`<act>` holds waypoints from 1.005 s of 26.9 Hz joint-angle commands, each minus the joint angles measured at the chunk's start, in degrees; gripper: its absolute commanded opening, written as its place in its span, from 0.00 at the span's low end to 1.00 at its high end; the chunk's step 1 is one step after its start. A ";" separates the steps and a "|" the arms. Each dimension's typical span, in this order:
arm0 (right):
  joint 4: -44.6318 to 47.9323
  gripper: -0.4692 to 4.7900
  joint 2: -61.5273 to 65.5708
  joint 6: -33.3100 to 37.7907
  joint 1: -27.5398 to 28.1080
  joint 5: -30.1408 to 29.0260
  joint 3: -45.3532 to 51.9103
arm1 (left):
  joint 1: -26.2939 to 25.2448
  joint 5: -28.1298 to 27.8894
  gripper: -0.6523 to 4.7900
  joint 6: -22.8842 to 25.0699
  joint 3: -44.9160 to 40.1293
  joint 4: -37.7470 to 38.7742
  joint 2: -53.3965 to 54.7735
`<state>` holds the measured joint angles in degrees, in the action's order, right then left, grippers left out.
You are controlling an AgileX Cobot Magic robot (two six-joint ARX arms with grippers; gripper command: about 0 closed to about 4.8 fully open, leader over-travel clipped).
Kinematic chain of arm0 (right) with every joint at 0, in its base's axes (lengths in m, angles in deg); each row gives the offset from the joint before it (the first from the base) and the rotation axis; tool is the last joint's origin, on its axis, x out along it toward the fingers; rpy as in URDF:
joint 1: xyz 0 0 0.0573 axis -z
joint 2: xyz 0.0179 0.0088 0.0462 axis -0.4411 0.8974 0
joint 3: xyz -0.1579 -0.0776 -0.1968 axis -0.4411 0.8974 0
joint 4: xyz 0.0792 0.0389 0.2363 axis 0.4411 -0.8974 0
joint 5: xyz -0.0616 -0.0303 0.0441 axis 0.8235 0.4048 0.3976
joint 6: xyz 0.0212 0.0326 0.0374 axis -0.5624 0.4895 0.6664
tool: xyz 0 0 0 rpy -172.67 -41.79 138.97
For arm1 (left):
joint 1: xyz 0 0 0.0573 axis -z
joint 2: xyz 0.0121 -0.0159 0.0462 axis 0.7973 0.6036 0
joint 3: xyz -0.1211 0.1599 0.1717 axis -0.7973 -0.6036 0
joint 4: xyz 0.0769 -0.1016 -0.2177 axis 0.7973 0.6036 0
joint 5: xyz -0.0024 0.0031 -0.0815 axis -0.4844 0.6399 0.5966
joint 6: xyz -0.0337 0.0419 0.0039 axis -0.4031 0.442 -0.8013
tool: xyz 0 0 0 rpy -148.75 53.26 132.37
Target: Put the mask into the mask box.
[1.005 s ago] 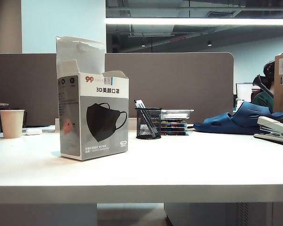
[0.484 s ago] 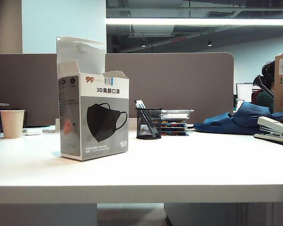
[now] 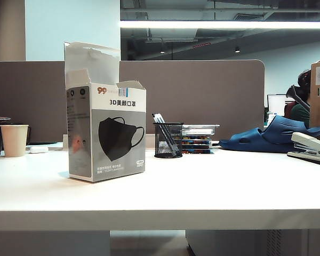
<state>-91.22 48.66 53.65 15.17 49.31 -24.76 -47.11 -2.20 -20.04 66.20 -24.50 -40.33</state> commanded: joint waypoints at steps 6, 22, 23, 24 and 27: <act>11.56 0.07 -0.57 0.20 -0.09 -0.90 10.10 | -0.07 -0.07 0.11 -2.32 -13.35 -16.48 -0.09; 37.22 0.07 -0.48 -0.35 -0.07 -0.90 32.33 | -0.02 0.35 0.11 -4.46 -28.92 -32.26 -0.11; 37.13 0.07 -0.48 -0.42 -0.07 -0.90 32.33 | -0.04 0.35 0.11 -4.44 -28.94 -32.26 -0.11; 37.29 0.07 -0.48 -0.42 -0.04 -0.87 32.33 | -0.04 0.35 0.11 -4.44 -28.94 -32.26 -0.11; 37.29 0.07 -0.48 -0.42 -0.04 -0.83 32.33 | -0.04 0.31 0.11 -4.42 -28.94 -32.28 -0.11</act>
<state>-54.69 48.53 53.41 15.15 48.37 7.29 -47.11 -2.09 -24.17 37.22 -55.97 -40.42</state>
